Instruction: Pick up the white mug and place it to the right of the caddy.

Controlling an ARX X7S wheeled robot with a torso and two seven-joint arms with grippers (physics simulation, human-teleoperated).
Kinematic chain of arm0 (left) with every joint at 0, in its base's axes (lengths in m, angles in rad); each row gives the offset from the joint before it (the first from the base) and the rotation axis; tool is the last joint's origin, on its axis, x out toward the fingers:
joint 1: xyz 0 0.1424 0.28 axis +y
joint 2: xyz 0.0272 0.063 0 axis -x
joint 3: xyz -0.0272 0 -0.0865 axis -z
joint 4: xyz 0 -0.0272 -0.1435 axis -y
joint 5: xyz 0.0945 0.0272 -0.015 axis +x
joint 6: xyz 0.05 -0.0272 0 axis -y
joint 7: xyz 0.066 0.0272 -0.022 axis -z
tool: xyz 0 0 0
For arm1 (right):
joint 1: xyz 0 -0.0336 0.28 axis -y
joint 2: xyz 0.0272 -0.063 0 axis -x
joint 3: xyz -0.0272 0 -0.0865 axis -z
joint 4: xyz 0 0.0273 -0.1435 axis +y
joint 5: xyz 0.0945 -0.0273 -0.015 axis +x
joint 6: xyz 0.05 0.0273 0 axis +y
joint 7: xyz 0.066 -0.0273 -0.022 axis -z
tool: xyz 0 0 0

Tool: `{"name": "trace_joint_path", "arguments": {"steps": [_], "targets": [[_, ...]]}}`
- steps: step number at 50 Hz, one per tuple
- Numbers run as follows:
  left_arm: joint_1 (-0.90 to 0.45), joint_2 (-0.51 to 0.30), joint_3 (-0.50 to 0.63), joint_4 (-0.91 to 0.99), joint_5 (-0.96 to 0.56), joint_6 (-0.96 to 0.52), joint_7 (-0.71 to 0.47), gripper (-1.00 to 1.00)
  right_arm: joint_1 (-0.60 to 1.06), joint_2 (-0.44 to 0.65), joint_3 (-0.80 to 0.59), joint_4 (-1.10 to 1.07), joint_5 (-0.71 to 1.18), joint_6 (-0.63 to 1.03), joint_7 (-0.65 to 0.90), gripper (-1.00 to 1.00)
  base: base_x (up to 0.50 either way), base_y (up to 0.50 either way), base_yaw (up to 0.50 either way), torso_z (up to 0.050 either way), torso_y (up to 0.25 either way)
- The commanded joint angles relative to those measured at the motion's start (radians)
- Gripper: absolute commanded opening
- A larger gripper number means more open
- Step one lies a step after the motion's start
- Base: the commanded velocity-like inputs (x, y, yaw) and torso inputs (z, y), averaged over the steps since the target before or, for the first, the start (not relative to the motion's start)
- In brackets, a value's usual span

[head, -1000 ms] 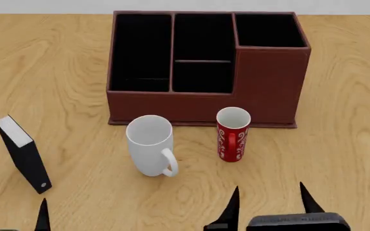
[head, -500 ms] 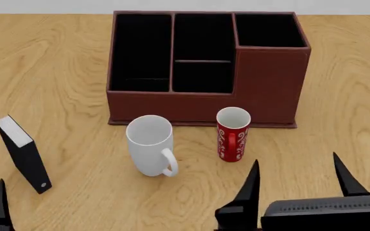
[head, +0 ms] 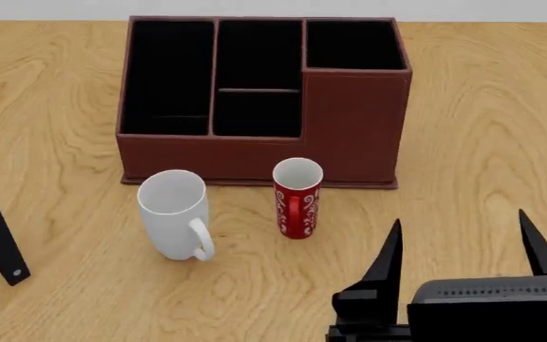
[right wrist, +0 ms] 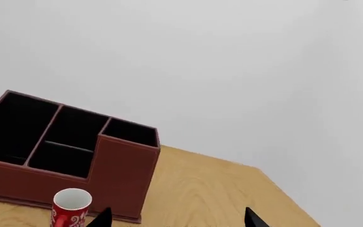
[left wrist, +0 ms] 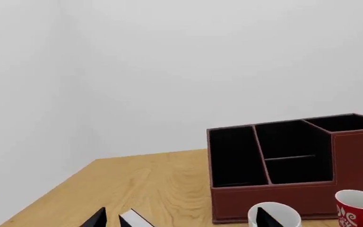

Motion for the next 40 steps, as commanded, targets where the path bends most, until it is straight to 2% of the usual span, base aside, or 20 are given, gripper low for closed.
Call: {"name": "trace_joint_path", "arguments": {"steps": [1, 5, 6, 14, 40], "targets": [[-0.015, -0.008, 0.002, 0.002, -0.006, -0.011, -0.009, 1.00, 0.001, -0.009, 0.033, -0.004, 0.028, -0.024, 0.016, 1.00, 0.00, 0.01, 0.00, 0.000, 0.000], [-0.015, -0.010, -0.001, 0.002, -0.009, -0.009, -0.010, 1.00, 0.023, -0.009, 0.018, -0.004, -0.002, -0.010, 0.013, 1.00, 0.00, 0.00, 0.00, 0.000, 0.000], [-0.014, -0.011, -0.002, 0.001, -0.010, -0.008, -0.011, 1.00, 0.021, -0.009, 0.040, -0.004, 0.046, -0.030, 0.031, 1.00, 0.00, 0.00, 0.00, 0.000, 0.000], [0.000, -0.006, -0.021, 0.020, -0.045, 0.014, 0.002, 1.00, 0.039, -0.009, 0.010, -0.004, -0.032, 0.006, 0.016, 1.00, 0.04, 0.00, 0.00, 0.000, 0.000], [0.001, -0.026, -0.040, 0.023, -0.087, 0.010, -0.037, 1.00, 0.026, -0.009, 0.024, -0.004, -0.046, 0.004, -0.004, 1.00, 0.50, 0.00, 0.00, 0.000, 0.001]]}}
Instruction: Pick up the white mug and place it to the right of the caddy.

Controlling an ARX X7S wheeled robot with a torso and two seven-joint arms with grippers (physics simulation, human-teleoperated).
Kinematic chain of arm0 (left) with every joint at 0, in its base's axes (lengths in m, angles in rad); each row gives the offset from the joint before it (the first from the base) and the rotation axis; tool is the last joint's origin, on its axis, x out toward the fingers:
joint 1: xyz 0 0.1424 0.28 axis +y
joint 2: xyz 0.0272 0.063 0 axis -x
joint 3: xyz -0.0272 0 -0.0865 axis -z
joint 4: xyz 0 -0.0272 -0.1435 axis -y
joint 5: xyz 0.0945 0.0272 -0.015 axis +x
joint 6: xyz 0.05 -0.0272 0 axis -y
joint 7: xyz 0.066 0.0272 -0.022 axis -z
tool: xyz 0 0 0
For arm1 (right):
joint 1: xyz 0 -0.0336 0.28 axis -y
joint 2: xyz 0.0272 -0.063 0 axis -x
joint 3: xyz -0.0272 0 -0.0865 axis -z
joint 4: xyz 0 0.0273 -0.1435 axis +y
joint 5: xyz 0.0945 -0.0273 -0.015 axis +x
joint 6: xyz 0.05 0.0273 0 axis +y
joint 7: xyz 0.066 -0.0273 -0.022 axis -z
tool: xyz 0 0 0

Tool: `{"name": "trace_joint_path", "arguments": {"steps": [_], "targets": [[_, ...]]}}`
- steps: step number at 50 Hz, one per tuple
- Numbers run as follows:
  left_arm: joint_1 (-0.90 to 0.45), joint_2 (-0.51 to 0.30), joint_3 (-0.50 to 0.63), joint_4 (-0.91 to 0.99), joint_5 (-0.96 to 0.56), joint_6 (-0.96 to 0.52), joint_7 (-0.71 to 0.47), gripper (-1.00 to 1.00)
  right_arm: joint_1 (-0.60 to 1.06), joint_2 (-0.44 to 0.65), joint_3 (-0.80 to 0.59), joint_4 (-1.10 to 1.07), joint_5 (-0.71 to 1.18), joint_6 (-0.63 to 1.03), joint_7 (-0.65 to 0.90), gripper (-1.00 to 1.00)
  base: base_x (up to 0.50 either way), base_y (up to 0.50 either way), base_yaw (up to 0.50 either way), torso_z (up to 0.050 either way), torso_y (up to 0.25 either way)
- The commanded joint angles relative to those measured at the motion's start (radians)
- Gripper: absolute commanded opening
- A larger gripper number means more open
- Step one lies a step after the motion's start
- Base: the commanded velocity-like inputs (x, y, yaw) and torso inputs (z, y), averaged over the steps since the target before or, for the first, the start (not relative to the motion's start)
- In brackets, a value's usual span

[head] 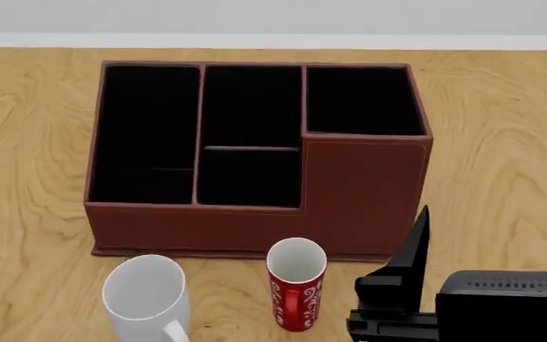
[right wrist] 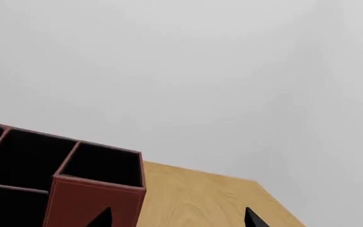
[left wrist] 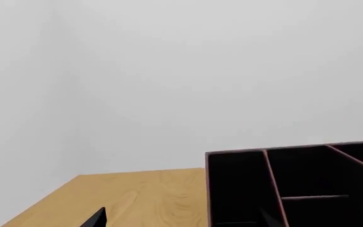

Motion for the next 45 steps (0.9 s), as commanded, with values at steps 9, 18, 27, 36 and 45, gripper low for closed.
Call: {"name": "trace_joint_path", "arguments": {"steps": [9, 18, 27, 36, 45], "targets": [[0.004, -0.018, -0.001, -0.007, -0.023, 0.007, -0.023, 1.00, -0.019, 0.000, -0.010, 0.000, -0.044, 0.002, -0.008, 1.00, 0.47, 0.00, 0.00, 0.000, 0.001], [0.003, -0.025, 0.002, -0.021, -0.018, 0.022, -0.038, 1.00, -0.018, 0.000, -0.008, 0.000, -0.050, -0.010, -0.013, 1.00, 0.00, 0.00, 0.00, 0.000, 0.001], [0.007, -0.031, 0.004, -0.025, -0.017, 0.032, -0.046, 1.00, -0.010, 0.000, -0.022, 0.000, -0.088, -0.008, -0.045, 1.00, 0.00, 0.00, 0.00, 0.000, -0.185], [0.005, -0.036, 0.000, -0.015, -0.023, 0.026, -0.059, 1.00, 0.001, 0.000, -0.042, 0.000, -0.134, -0.005, -0.083, 1.00, 0.00, 0.00, 0.00, 0.000, -0.250], [0.011, -0.045, 0.002, -0.021, -0.022, 0.040, -0.065, 1.00, 0.020, 0.000, -0.053, 0.000, -0.154, 0.008, -0.103, 1.00, 0.00, 0.00, 0.00, 0.000, -0.250]]}}
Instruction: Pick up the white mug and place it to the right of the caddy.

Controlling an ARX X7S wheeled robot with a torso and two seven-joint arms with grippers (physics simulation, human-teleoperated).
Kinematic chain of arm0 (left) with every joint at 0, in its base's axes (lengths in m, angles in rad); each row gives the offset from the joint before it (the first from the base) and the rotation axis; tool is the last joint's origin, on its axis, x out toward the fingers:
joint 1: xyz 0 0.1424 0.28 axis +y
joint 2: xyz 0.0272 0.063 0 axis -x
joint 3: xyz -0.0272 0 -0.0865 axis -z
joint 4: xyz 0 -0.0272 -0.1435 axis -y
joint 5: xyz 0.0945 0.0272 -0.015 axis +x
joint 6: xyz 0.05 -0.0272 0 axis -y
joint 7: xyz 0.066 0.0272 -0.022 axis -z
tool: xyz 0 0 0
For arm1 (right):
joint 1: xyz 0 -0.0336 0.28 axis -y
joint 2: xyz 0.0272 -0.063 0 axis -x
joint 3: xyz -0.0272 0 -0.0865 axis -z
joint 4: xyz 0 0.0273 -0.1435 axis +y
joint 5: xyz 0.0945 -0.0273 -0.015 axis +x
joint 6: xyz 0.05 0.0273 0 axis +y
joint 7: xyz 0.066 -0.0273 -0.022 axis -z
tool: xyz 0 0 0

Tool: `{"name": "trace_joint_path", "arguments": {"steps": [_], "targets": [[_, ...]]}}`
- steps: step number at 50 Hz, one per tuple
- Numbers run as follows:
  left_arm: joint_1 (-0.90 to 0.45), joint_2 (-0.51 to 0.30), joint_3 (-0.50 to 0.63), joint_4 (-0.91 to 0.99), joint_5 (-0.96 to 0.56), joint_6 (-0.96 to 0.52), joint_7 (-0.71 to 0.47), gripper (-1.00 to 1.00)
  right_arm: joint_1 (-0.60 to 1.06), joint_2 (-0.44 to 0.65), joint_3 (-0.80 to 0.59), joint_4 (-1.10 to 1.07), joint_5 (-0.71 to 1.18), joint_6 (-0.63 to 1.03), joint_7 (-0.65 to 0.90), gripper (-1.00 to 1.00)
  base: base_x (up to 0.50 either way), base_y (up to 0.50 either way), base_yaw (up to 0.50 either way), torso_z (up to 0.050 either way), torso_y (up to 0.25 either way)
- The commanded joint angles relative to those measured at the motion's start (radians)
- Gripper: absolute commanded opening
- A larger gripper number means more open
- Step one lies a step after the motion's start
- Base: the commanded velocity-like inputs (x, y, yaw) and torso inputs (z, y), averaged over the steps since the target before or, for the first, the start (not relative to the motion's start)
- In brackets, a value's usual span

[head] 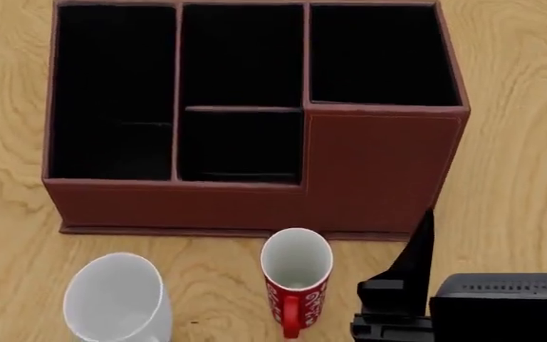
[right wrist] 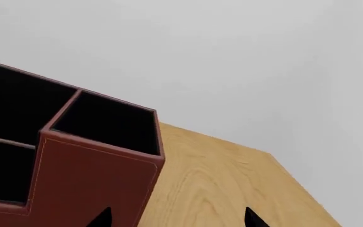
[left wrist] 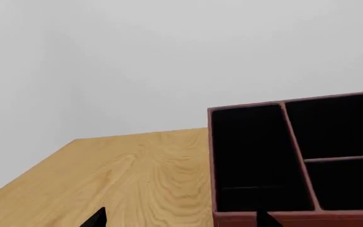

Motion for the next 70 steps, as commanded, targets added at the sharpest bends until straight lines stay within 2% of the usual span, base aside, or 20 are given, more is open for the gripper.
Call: {"name": "trace_joint_path", "arguments": {"steps": [1, 10, 13, 14, 16, 17, 18, 19, 20, 21, 23, 31, 33, 55, 70], "targets": [[0.004, -0.010, -0.001, -0.002, -0.004, 0.009, -0.010, 1.00, 0.021, 0.000, -0.020, 0.000, -0.042, 0.015, -0.036, 1.00, 0.00, 0.00, 0.00, 0.000, -0.250], [0.010, -0.015, -0.007, -0.004, -0.013, 0.015, -0.015, 1.00, 0.017, 0.000, 0.018, 0.000, 0.033, 0.013, -0.021, 1.00, 0.00, 0.00, 0.00, 0.000, -0.250], [0.010, -0.017, -0.020, 0.001, -0.024, 0.013, -0.016, 1.00, 0.076, 0.000, -0.005, 0.000, -0.012, 0.084, -0.089, 1.00, 0.00, 0.00, 0.00, 0.000, -0.250], [0.011, -0.018, -0.022, 0.000, -0.022, 0.017, -0.017, 1.00, 0.226, 0.000, -0.155, 0.000, -0.162, 0.234, -0.239, 1.00, 0.00, 0.00, 0.00, 0.000, -0.250], [0.009, -0.018, -0.035, 0.000, -0.035, 0.014, -0.016, 1.00, -0.074, 0.000, 0.126, 0.000, 0.138, -0.066, 0.061, 1.00, -0.01, 0.00, 0.00, 0.000, -0.035], [0.010, -0.019, -0.038, -0.005, -0.037, 0.019, -0.015, 1.00, 0.000, 0.000, 0.060, 0.000, 0.162, -0.002, -0.003, 1.00, 0.00, 0.00, 0.00, 0.000, 0.000], [0.010, -0.021, -0.040, -0.004, -0.037, 0.018, -0.016, 1.00, 0.048, 0.000, 0.028, 0.000, 0.101, 0.047, -0.055, 1.00, 0.00, 0.00, 0.00, 0.000, 0.000], [0.011, -0.024, -0.043, -0.006, -0.036, 0.019, -0.017, 1.00, 0.198, 0.000, -0.122, 0.000, -0.049, 0.197, -0.205, 1.00, 0.00, 0.00, 0.00, 0.000, 0.000], [0.014, -0.025, -0.047, -0.008, -0.037, 0.022, -0.017, 1.00, 0.048, 0.000, 0.028, 0.000, 0.101, 0.047, -0.055, 1.00, 0.00, 0.00, 0.00, 0.000, 0.000], [0.018, -0.025, -0.050, -0.010, -0.038, 0.028, -0.016, 1.00, -0.102, 0.000, 0.100, 0.000, 0.251, -0.103, 0.095, 1.00, 0.00, 0.00, 0.00, 0.000, 0.000], [0.030, -0.026, -0.055, -0.017, -0.035, 0.043, -0.014, 1.00, -0.137, 0.000, 0.033, 0.000, 0.280, -0.132, 0.080, 1.00, 0.00, 0.00, 0.00, 0.000, 0.000], [0.043, -0.032, -0.077, -0.018, -0.042, 0.048, -0.019, 1.00, -0.309, 0.000, -0.027, 0.000, 0.329, -0.262, 0.161, 1.00, 0.00, 0.00, 0.00, 0.000, 0.000], [0.043, -0.034, -0.075, -0.017, -0.042, 0.048, -0.021, 1.00, -0.351, 0.000, -0.024, 0.000, 0.390, -0.288, 0.186, 1.00, 0.00, 0.00, 0.00, 0.000, 0.000], [0.033, -0.055, -0.094, -0.037, -0.057, 0.046, -0.027, 1.00, -0.552, 0.000, -0.356, 0.000, 0.271, -0.361, 0.166, 1.00, 0.00, 0.00, 0.00, 0.000, 0.000], [0.033, -0.065, -0.103, -0.016, -0.072, 0.037, -0.038, 1.00, -0.547, 0.000, -0.523, 0.000, 0.188, -0.277, 0.138, 1.00, 0.00, 0.00, 0.00, 0.000, 0.000]]}}
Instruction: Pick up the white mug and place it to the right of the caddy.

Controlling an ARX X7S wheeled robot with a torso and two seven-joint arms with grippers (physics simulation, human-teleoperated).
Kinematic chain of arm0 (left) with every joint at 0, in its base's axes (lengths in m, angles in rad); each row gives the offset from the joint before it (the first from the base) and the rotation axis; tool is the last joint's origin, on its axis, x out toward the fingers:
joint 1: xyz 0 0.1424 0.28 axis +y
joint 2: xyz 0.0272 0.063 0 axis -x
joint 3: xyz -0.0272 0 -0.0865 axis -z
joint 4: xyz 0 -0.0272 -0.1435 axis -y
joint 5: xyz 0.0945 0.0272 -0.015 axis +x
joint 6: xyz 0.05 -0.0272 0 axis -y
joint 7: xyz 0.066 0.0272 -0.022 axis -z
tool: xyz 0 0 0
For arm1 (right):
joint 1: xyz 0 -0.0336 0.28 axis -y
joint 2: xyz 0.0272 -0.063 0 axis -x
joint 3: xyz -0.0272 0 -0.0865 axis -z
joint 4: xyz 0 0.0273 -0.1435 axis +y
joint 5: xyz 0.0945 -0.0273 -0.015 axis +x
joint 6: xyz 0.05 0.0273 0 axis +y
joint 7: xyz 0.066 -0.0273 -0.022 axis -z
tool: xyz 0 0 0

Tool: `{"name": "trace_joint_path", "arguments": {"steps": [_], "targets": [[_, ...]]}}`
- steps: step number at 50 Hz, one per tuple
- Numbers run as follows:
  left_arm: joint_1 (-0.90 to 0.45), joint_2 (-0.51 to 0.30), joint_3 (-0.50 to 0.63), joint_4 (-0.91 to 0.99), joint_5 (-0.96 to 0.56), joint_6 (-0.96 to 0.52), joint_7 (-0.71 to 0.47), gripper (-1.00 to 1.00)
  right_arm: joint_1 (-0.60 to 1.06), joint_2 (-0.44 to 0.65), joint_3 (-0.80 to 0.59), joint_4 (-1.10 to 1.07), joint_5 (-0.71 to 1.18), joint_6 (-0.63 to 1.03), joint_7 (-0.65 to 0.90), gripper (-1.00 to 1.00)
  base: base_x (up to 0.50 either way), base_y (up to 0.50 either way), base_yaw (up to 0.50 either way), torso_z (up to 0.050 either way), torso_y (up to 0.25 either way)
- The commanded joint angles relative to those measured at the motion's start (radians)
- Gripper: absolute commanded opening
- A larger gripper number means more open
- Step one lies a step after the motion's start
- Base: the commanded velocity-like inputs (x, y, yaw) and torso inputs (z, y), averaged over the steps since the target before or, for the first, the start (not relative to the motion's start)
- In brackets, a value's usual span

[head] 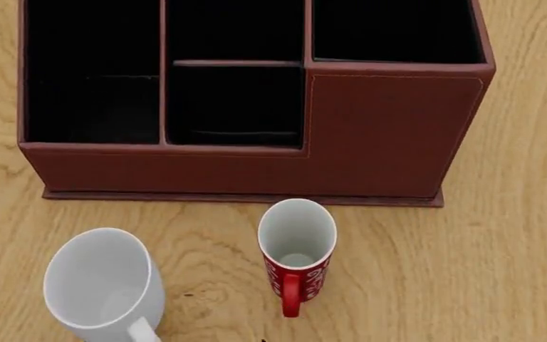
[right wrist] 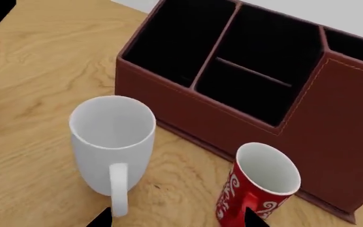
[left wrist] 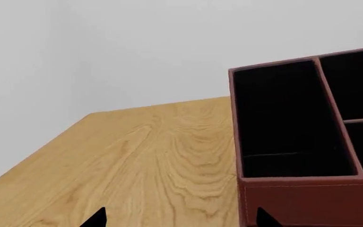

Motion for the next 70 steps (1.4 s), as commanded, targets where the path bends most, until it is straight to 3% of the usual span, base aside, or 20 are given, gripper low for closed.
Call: {"name": "trace_joint_path", "arguments": {"steps": [1, 17, 41, 70], "targets": [[0.000, -0.008, -0.006, 0.011, -0.010, -0.004, -0.008, 1.00, -0.009, 0.000, -0.133, 0.000, -0.057, 0.052, -0.021, 1.00, 0.00, 0.00, 0.00, 0.000, 0.000], [0.011, -0.015, -0.005, 0.004, -0.016, 0.013, -0.014, 1.00, 0.144, 0.000, -0.193, 0.000, -0.055, 0.242, -0.069, 1.00, 0.00, 0.00, 0.00, 0.000, 0.000], [0.016, -0.030, 0.007, 0.005, -0.021, 0.016, -0.031, 1.00, 0.363, 0.003, -0.095, 0.004, 0.200, 0.441, -0.021, 1.00, 0.00, 0.00, 0.00, 0.000, 0.000], [0.024, -0.041, 0.010, -0.008, -0.031, 0.034, -0.044, 1.00, 0.384, 0.035, 0.050, 0.278, 0.458, 0.274, 0.071, 1.00, 0.00, 0.00, 0.00, 0.000, 0.000]]}}
